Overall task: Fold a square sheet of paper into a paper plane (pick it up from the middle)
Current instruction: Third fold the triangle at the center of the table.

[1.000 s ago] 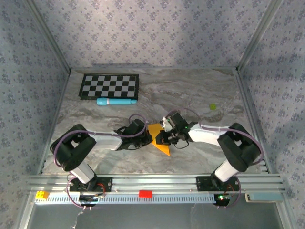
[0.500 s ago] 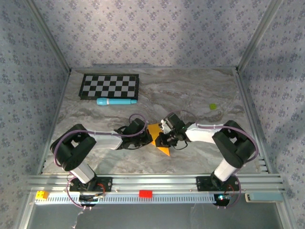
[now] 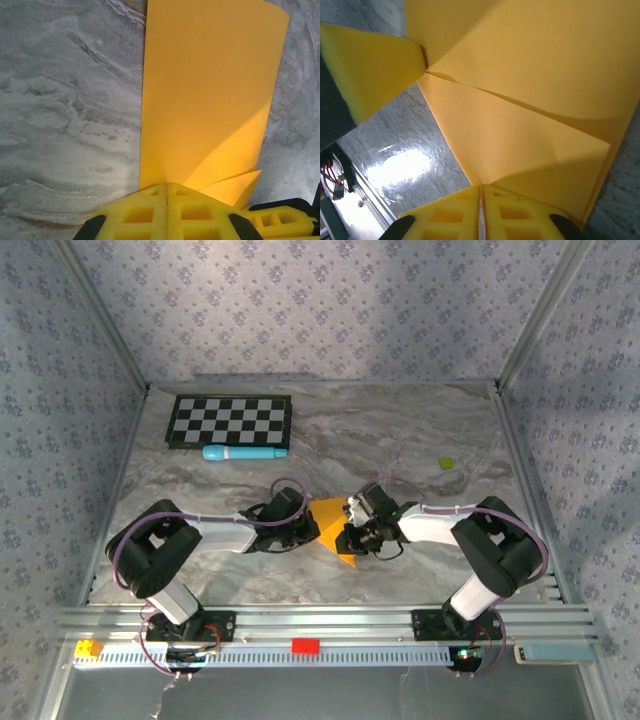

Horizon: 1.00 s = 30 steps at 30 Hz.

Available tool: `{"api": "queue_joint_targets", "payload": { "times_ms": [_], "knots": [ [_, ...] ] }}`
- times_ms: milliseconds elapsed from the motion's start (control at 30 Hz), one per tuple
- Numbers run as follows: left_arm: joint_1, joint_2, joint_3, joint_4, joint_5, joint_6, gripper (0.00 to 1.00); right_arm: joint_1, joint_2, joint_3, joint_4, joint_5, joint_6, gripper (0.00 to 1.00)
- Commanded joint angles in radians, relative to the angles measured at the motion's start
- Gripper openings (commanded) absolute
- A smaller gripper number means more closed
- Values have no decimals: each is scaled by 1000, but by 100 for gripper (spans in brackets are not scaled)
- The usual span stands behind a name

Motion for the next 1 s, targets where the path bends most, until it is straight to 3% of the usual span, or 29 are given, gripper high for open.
{"api": "queue_joint_targets", "payload": {
  "times_ms": [0,133,433,633,967],
  "knots": [
    [11,29,-3,-106,-24,22,0,-4,-46,-11,-42,10,-8,12],
    [13,24,-2,-112,-30,23,0,-1,-74,32,-29,-28,-11,11],
    [14,28,0,-118,-27,23,0,40,79,107,-23,-12,-19,9],
    [18,22,-11,-119,-29,24,0,30,71,56,-23,37,-18,8],
    [25,16,-13,-124,-26,31,0,8,-34,7,14,-44,21,10]
  ]
}}
